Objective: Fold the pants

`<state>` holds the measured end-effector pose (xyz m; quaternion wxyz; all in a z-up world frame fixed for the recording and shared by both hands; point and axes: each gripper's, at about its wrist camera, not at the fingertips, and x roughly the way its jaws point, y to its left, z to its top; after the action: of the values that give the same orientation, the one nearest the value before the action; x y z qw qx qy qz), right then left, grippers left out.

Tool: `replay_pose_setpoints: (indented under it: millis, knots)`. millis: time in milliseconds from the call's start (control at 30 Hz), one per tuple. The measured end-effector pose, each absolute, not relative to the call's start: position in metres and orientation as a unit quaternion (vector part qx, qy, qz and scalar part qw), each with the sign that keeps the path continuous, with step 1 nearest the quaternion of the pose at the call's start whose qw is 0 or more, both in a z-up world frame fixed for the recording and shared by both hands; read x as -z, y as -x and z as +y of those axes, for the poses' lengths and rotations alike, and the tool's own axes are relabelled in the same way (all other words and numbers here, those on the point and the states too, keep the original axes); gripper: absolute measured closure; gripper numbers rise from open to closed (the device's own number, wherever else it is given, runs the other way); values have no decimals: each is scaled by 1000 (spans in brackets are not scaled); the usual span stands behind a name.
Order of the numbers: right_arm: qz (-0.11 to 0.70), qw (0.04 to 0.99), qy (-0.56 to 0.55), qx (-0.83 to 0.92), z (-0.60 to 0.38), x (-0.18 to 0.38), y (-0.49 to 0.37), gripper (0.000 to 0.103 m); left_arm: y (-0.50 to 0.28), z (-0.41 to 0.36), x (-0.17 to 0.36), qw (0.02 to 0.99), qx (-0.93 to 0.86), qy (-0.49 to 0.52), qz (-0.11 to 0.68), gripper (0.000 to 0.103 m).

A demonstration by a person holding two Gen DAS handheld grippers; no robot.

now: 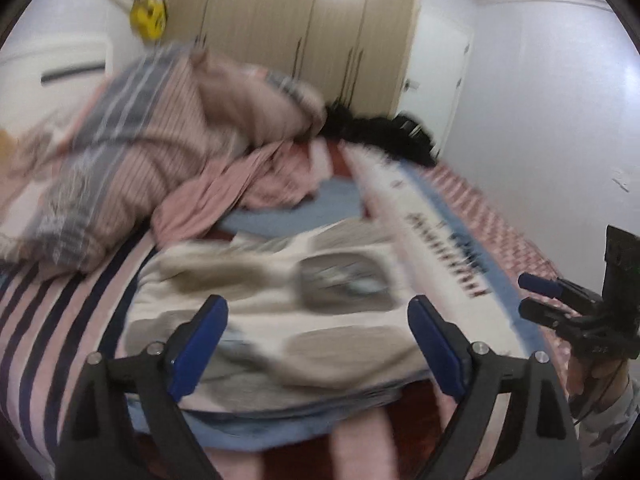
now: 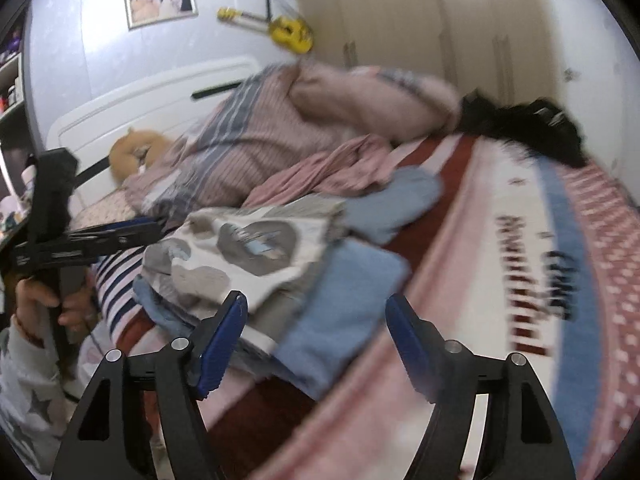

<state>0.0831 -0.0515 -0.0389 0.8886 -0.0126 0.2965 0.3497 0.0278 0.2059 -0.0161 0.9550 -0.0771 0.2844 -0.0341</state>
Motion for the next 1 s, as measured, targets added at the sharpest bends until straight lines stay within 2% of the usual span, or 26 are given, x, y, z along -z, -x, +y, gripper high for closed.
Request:
replay_pose_setpoints:
  millis: [67,100,300,333,400,467,1000]
  knots:
    - [270,906,16,-325,-83,27,-62,29,-9,178,1,966,38,65,247,3]
    - [258,914,18,-314,-95,23,-53,26,1,165,-6,971,40,61,227,1]
    - [171,955,36,-240,-163,1,12,15,48,93,-27,989,20,36,139,1]
    - [155,962,35,-222,-171,-3,22,13,53,83,-27,991,9,34,130,1]
    - [129,972,28,-192,-186,-8,40,4,59,68,-23,991,0,33,126,1]
    - [116,977,27,-176,-193,-12,54,0,62,58,-19,991,5,35,125,1]
    - [113,984,13,-139,-206,-12,82,1,59,27,-6,991,-6,9,137,1]
